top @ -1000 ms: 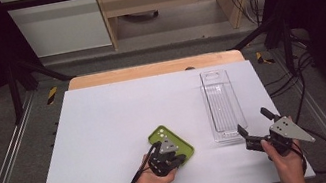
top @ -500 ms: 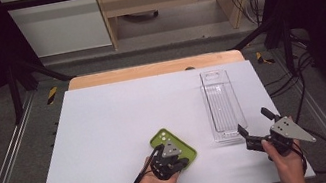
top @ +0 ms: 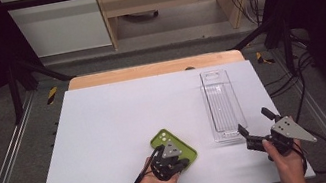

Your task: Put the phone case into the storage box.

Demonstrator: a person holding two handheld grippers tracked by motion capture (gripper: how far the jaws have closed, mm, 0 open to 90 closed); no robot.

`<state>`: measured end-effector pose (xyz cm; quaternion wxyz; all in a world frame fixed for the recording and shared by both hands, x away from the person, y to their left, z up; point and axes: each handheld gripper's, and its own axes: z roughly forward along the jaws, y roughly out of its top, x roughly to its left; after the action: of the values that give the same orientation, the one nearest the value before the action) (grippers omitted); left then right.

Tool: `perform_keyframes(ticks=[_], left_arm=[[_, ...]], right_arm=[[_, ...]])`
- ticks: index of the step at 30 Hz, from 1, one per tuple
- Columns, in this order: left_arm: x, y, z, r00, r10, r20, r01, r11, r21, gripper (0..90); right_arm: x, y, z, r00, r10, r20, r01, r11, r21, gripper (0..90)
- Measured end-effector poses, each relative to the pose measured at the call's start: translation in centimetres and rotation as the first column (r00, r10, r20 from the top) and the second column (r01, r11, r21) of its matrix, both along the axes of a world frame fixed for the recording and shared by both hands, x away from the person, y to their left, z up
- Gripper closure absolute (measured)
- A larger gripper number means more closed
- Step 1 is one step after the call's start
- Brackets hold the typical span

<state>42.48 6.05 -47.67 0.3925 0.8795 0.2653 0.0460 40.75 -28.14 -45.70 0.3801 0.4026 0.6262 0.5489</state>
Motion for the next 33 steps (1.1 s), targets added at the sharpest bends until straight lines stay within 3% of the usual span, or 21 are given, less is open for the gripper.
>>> perform_keyframes(ticks=[9, 18, 21, 22, 23, 25, 26, 27, 29, 30, 33], left_arm=[[-0.1, 0.2, 0.0, 0.9998, 0.017, 0.011, -0.017, 0.9999, 0.001, 90.0], [0.0, 1.8, 1.2, 0.9932, 0.092, 0.071, -0.088, 0.9945, -0.058, 90.0], [-0.1, 2.7, 1.5, 0.9823, 0.152, 0.109, -0.142, 0.9850, -0.098, 90.0], [-0.1, 2.7, 1.5, 0.9823, 0.152, 0.109, -0.142, 0.9850, -0.098, 90.0], [-0.2, 3.5, 1.7, 0.9737, 0.191, 0.125, -0.174, 0.9759, -0.131, 90.0], [-0.2, 4.3, 1.9, 0.9656, 0.222, 0.136, -0.200, 0.9676, -0.154, 90.0], [-0.2, 4.3, 1.9, 0.9656, 0.222, 0.136, -0.200, 0.9676, -0.154, 90.0], [-0.2, 5.1, 2.1, 0.9578, 0.243, 0.154, -0.218, 0.9623, -0.162, 90.0], [-0.2, 5.6, 2.2, 0.9550, 0.252, 0.156, -0.225, 0.9590, -0.172, 90.0], [-0.3, 6.5, 2.4, 0.9445, 0.288, 0.159, -0.254, 0.9457, -0.203, 90.0], [-0.5, 8.0, 2.7, 0.9268, 0.331, 0.178, -0.287, 0.9297, -0.230, 90.0]], right_arm=[[-0.1, -0.1, 0.0, 1.0000, -0.002, -0.006, 0.002, 1.0000, 0.001, 2.6], [-0.2, -0.2, 0.1, 0.9998, -0.002, -0.017, 0.002, 1.0000, 0.005, 2.6], [-0.1, -0.2, 0.1, 0.9996, 0.001, -0.027, -0.001, 1.0000, 0.004, 2.9], [-0.1, -0.2, 0.1, 0.9996, 0.000, -0.029, 0.000, 1.0000, 0.004, 2.9], [-0.1, -0.1, 0.1, 0.9995, 0.002, -0.031, -0.002, 1.0000, 0.005, 2.9], [-0.1, -0.1, 0.1, 0.9994, 0.001, -0.034, -0.001, 1.0000, 0.005, 2.8], [-0.1, -0.1, 0.1, 0.9994, 0.001, -0.034, -0.001, 1.0000, 0.005, 2.8], [-0.2, -0.1, 0.2, 0.9993, 0.000, -0.037, 0.000, 1.0000, 0.007, 2.7], [-0.2, -0.1, 0.2, 0.9992, 0.002, -0.041, -0.002, 1.0000, 0.008, 2.7], [-0.2, 0.0, 0.1, 0.9990, 0.002, -0.044, -0.001, 1.0000, 0.009, 2.6], [-0.2, 0.0, 0.2, 0.9989, 0.002, -0.046, -0.002, 0.9999, 0.010, 2.6]])
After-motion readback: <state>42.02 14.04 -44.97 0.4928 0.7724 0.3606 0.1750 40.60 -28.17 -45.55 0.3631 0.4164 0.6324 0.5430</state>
